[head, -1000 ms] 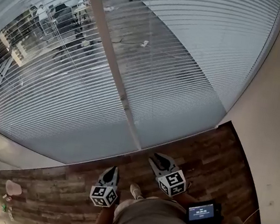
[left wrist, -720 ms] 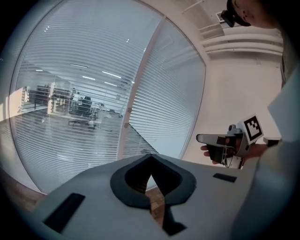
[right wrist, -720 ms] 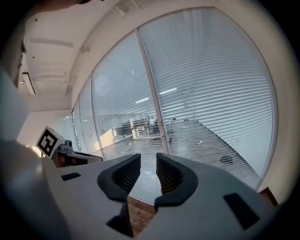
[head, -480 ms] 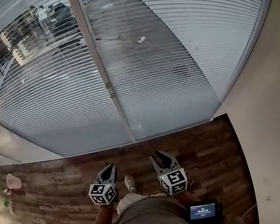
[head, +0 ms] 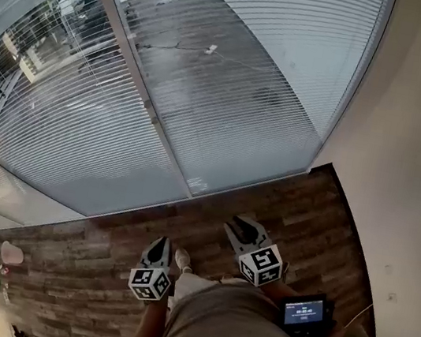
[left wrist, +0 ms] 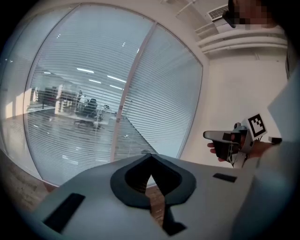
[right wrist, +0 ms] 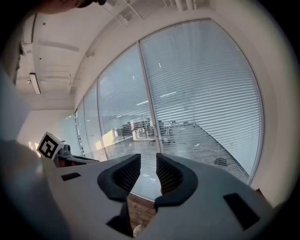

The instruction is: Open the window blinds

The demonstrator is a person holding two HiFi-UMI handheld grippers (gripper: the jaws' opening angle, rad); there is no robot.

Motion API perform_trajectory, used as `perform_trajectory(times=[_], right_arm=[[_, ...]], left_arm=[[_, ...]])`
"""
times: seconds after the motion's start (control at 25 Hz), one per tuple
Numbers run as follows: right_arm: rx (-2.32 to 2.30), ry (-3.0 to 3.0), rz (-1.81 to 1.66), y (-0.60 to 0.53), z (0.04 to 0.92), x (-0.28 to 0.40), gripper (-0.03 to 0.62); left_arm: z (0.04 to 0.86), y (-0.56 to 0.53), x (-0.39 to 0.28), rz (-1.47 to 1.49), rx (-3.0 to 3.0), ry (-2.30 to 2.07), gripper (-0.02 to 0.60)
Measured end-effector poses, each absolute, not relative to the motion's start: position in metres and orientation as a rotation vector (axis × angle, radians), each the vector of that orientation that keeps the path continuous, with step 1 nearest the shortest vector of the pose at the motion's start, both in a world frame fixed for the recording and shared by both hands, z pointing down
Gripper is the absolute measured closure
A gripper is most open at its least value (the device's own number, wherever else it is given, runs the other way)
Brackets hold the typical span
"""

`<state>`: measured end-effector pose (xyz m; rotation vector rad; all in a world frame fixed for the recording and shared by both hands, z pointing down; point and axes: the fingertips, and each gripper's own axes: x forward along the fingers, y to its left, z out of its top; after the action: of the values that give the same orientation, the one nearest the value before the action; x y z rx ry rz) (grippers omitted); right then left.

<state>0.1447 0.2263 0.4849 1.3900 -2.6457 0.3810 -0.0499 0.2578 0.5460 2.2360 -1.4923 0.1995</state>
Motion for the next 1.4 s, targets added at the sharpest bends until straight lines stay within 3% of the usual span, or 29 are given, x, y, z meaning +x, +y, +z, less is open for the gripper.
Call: perform_trajectory(times=[0.68,1.08,1.4], right_arm=[[1.363,-2.651,0.505,0.249,0.506,0.140,0.484],[1.374,-2.627,0.473,0.266,0.508,0.071,0.484],[1.312,-2.622,0.439,0.304,0.504,-0.031,0.484]], left_arm=[[0.549,0.288,-0.056,0.295,2.185,-1.521,0.568],[0.549,0.301,-0.101,0.267,2.246,-1.448,0.568],[0.548,0.347,-0.165,0.249,2.278,-1.376,0.569]])
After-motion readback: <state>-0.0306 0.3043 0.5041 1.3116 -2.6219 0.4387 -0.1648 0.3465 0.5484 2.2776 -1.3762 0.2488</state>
